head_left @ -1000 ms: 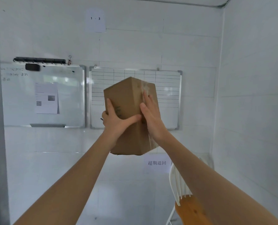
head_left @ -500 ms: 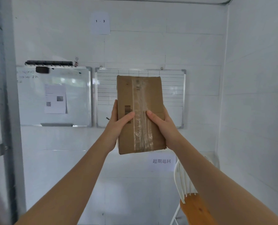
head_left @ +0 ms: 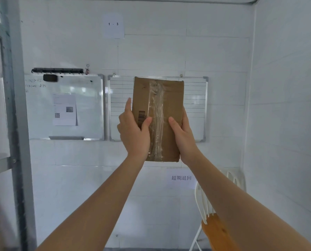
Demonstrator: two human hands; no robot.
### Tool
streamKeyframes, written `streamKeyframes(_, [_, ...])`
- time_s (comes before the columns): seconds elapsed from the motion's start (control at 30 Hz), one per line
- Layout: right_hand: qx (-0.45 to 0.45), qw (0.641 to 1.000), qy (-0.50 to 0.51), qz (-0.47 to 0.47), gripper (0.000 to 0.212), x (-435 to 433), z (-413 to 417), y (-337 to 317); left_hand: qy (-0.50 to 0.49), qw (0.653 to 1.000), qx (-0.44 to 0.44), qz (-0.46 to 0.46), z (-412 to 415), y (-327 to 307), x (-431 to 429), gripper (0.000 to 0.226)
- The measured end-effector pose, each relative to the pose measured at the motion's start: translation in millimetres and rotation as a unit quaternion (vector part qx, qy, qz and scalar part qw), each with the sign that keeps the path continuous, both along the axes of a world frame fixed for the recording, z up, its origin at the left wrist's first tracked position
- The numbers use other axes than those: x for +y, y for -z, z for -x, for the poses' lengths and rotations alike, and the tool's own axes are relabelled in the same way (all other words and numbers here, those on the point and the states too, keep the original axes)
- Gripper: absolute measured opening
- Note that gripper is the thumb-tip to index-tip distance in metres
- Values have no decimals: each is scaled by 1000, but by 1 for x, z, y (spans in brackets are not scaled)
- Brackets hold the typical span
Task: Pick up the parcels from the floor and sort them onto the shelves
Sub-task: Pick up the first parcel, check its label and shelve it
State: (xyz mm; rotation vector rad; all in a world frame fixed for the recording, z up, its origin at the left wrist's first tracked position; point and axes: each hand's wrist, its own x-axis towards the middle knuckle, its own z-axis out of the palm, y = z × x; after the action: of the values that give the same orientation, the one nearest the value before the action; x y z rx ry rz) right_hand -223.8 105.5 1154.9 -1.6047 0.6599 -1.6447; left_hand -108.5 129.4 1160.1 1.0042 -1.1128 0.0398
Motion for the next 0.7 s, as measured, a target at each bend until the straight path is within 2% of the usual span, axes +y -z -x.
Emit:
streamKeyframes(0.1, [11,999,27,34,65,8,-5,5,-11,998,-42,-34,8,-2,2,73])
streamKeyframes(0.17, [17,996,55,63,69,12,-9,9,-5,996,-46,-82,15,-2,5,96])
streamKeyframes(0.23, [35,991,90,89,74,15,-16,13,-14,993,-32,-114,21,-2,6,118])
streamKeyframes(0.33, [96,973,165,133,77,15,-22,19,-13,989,26,-143,23,0,3,133])
streamKeyframes(0.53, [196,944,233,124,82,22,-20,32,43,978,77,-187,20,10,-5,132])
streamKeyframes(0.63, [211,956,169,117,66,21,-14,37,83,973,95,-192,6,11,-11,122])
streamKeyframes(0.7, [175,971,126,102,58,16,-5,39,165,964,121,-170,-10,12,-11,117])
